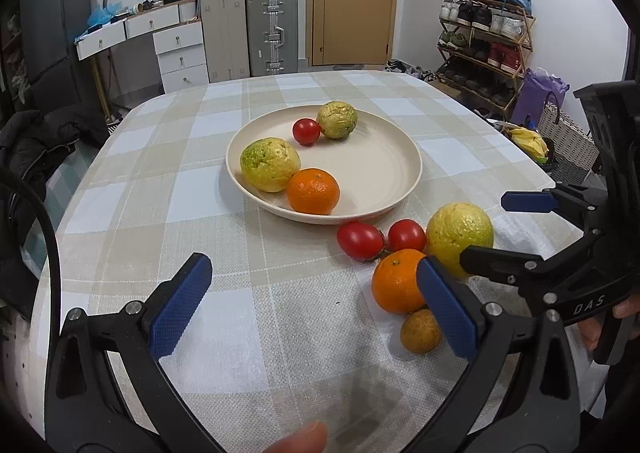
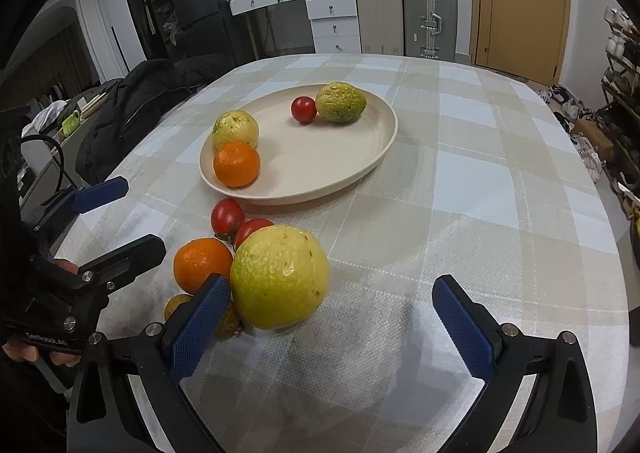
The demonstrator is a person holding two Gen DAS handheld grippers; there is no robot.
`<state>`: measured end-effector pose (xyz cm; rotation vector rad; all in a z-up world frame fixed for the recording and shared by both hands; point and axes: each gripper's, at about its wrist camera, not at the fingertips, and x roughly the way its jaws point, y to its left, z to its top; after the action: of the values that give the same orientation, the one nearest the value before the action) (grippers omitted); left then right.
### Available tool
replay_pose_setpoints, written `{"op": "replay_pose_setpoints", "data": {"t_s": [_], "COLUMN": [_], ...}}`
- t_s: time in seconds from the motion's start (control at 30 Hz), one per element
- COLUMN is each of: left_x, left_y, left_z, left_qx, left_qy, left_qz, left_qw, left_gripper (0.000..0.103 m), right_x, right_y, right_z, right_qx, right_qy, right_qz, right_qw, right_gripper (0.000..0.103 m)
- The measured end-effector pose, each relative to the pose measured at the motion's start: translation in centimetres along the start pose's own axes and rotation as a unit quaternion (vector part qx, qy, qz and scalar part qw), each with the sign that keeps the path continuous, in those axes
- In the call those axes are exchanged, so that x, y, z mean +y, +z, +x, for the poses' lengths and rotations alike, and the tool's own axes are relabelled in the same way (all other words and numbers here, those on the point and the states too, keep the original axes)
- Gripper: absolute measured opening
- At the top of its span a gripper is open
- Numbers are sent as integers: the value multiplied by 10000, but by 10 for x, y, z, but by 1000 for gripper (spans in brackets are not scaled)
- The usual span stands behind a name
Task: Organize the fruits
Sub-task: 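Move both tools back toward the remaining fruit cluster, then grasp the large yellow citrus with the right gripper while the left gripper grasps the orange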
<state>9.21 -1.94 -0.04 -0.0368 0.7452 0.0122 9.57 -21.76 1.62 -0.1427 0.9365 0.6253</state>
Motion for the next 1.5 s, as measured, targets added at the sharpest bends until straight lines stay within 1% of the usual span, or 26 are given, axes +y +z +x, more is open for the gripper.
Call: {"op": "replay_pose_setpoints", "data": {"t_s": [0.53, 0.93, 1.07, 1.17, 1.23, 1.3, 1.5], "left_x": [1, -2, -3, -4, -4, -4, -4], "left_y": [-1, -3, -4, -4, -5, -5, -5], "left_z": [5, 8, 8, 8, 8, 8, 9], "left_qx": [67, 83, 99, 100, 107, 109, 121], "left_qy": [-16, -27, -27, -27, -25, -29, -38], "left_qz": [-3, 14, 12, 9, 14, 12, 19], "left_qw": [10000, 10000, 9999, 9999, 9999, 9999, 9999], "left_gripper": [102, 102, 102, 102, 102, 102, 102], "right_x": [1, 1, 1, 2, 4, 6, 11], "right_y": [-3, -4, -4, -4, -5, -4, -4], "right_z": [12, 13, 13, 13, 11, 10, 8], "right_qx": [169, 150, 115, 128, 123, 128, 108], "right_qy": [9, 44, 76, 247, 335, 456, 618], "right_qz": [0, 42, 24, 31, 3, 14, -24], "right_qw": [9999, 9999, 9999, 9996, 9994, 9989, 9980], "right_gripper": [103, 103, 101, 92, 84, 79, 73]}}
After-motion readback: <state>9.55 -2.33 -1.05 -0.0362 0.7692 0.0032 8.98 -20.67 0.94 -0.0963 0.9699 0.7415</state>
